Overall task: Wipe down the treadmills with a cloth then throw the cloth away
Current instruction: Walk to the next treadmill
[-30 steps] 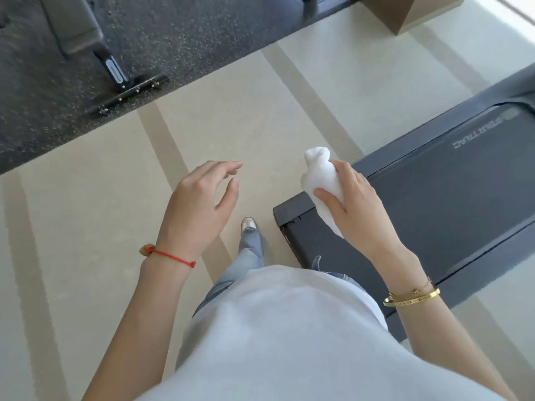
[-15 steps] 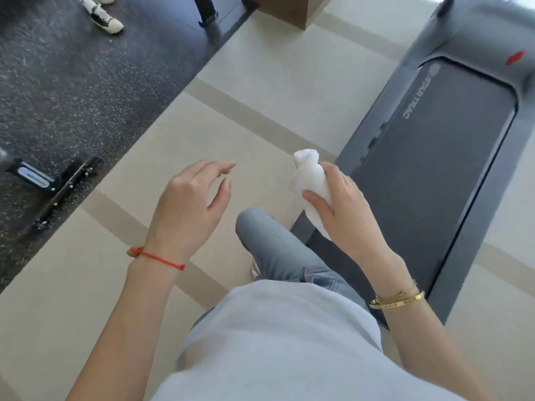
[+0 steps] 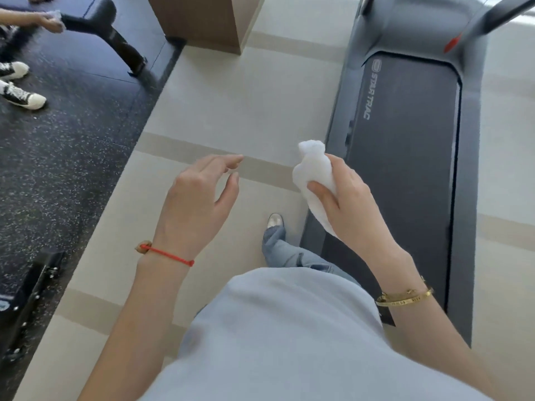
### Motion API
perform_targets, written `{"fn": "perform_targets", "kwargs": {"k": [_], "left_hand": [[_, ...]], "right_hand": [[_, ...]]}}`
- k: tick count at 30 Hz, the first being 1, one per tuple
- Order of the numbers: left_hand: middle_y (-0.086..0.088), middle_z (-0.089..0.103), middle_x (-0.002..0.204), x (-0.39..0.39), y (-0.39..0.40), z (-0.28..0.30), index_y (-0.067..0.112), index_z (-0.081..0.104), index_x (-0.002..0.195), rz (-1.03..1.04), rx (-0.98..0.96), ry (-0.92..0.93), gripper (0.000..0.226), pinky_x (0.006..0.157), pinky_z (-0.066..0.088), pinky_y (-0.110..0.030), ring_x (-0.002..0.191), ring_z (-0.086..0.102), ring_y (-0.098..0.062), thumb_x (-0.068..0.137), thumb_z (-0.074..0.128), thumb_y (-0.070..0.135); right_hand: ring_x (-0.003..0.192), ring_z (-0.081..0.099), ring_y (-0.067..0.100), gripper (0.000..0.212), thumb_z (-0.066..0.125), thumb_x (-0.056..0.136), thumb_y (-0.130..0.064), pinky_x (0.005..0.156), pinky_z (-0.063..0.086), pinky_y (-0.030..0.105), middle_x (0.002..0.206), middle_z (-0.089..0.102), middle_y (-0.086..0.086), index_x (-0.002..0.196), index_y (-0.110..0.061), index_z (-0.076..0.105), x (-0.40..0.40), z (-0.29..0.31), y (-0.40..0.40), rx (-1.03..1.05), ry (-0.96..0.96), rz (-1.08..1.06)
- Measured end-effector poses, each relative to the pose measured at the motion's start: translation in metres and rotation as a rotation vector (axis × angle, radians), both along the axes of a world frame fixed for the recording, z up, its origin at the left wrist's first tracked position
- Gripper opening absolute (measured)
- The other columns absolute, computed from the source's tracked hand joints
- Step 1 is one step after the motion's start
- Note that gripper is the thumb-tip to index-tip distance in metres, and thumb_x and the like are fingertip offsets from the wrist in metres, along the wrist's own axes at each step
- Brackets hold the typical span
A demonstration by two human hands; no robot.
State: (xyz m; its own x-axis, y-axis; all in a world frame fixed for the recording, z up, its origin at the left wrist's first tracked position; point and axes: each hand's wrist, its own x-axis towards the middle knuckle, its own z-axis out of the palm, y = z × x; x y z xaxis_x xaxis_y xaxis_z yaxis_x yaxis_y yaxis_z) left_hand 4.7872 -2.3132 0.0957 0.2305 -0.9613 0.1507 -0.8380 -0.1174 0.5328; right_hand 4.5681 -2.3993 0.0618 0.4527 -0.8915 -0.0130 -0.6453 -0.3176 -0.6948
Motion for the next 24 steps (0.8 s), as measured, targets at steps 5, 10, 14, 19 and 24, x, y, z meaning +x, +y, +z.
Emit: {"fn": "perform_targets", "kwargs": {"k": [5, 10, 14, 19, 24], "left_hand": [[-0.001, 0.068, 0.114, 0.034, -0.107, 0.012, 0.013, 0.064, 0.123, -0.127, 0.002, 0.025, 0.027, 0.096, 0.049, -0.039, 0.107, 0.064, -0.020, 0.098, 0.055, 0.014], [-0.002, 0.068, 0.114, 0.061, -0.207, 0.025, 0.011, 0.065, 0.122, -0.222, -0.032, 0.041, 0.027, 0.092, 0.051, -0.047, 0.105, 0.065, -0.024, 0.098, 0.056, 0.012], [-0.002, 0.069, 0.114, 0.078, -0.279, 0.030, 0.011, 0.065, 0.122, -0.288, -0.038, 0.040, 0.027, 0.091, 0.052, -0.046, 0.104, 0.066, -0.024, 0.097, 0.056, 0.012], [-0.002, 0.069, 0.112, 0.092, -0.372, 0.029, 0.009, 0.066, 0.121, -0.424, -0.064, 0.059, 0.026, 0.091, 0.053, -0.041, 0.103, 0.066, -0.020, 0.097, 0.057, 0.011], [0.000, 0.068, 0.114, 0.100, -0.476, 0.026, 0.013, 0.066, 0.120, -0.583, -0.085, 0.064, 0.025, 0.091, 0.052, -0.045, 0.104, 0.065, -0.023, 0.097, 0.056, 0.013]], "right_hand": [[0.101, 0.044, 0.010, 0.041, 0.049, 0.100, -0.031, 0.079, 0.031, 0.021, 0.120, 0.056, -0.002, 0.137, -0.017, 0.042, 0.027, 0.013, -0.075, 0.024, -0.018, -0.112], [0.109, 0.046, 0.012, 0.043, 0.047, 0.100, -0.032, 0.083, 0.032, 0.020, 0.124, 0.055, -0.003, 0.140, -0.018, 0.041, 0.052, 0.026, -0.156, 0.028, 0.002, -0.156], [0.104, 0.044, 0.008, 0.044, 0.048, 0.099, -0.033, 0.080, 0.030, 0.016, 0.124, 0.056, -0.003, 0.141, -0.018, 0.040, 0.066, 0.032, -0.210, 0.011, 0.005, -0.228], [0.105, 0.046, 0.009, 0.047, 0.048, 0.098, -0.035, 0.082, 0.030, 0.013, 0.125, 0.056, -0.002, 0.141, -0.017, 0.040, 0.082, 0.034, -0.272, -0.028, 0.006, -0.343], [0.113, 0.050, 0.014, 0.054, 0.043, 0.095, -0.043, 0.093, 0.035, 0.012, 0.128, 0.055, -0.002, 0.142, -0.017, 0.041, 0.101, 0.039, -0.341, -0.102, -0.073, -0.494]]}}
